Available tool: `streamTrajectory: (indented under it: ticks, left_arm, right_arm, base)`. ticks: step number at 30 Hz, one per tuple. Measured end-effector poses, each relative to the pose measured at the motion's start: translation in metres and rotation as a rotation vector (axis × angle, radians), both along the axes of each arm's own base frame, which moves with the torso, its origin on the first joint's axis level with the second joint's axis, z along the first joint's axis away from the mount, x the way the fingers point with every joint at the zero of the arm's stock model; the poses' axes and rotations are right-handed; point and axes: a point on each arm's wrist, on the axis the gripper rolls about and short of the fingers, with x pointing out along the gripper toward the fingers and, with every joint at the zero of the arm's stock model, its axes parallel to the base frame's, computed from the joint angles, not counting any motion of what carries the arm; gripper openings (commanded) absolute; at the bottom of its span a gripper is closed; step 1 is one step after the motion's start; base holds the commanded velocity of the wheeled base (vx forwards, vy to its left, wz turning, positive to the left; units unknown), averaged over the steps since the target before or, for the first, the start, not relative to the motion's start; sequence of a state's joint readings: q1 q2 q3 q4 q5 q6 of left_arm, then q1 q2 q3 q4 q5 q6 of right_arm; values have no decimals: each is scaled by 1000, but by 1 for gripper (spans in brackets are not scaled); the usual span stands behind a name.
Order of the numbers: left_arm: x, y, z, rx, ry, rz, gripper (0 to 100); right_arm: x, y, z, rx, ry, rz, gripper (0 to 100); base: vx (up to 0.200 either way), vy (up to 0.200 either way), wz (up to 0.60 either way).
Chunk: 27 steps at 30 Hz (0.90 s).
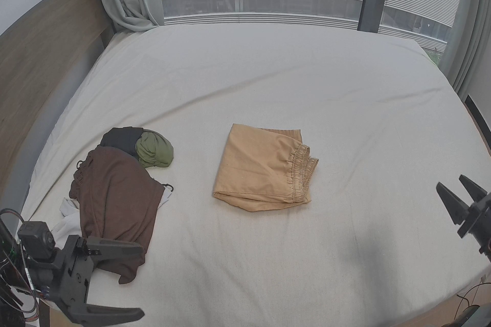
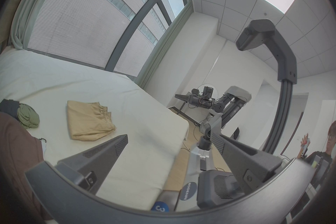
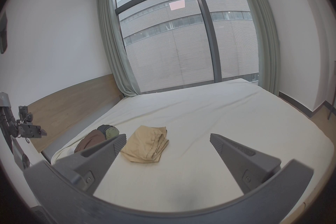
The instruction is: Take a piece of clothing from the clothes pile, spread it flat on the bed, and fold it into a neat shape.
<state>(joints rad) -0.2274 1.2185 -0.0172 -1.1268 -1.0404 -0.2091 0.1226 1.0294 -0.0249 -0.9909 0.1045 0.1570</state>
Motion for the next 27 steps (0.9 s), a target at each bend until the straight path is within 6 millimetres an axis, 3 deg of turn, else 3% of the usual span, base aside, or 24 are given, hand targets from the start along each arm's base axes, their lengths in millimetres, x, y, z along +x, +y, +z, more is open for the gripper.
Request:
streamTrajectory:
  ticks: [8,14,20,27]
  left_arm:
    - [-39,8,3,-24,67,-10,100]
    - [-74,17,4,-77,82,36,100]
    - [-107,29,-6,-161,47,295,100]
    - [-126,37,-25,-157,-50,613,100]
  right_arm:
    - [-57,-9,-17,-12,51,-32,100]
    - [-89,-12,-31,-10,16,-80,100]
    - [-109,-15,-47,-26,-2,-176,100]
    - [-123,-16,-59,-45,-41,-245,100]
  base:
    - [0,0,0]
    - [0,0,0]
    - [0,0,0]
    - [0,0,0]
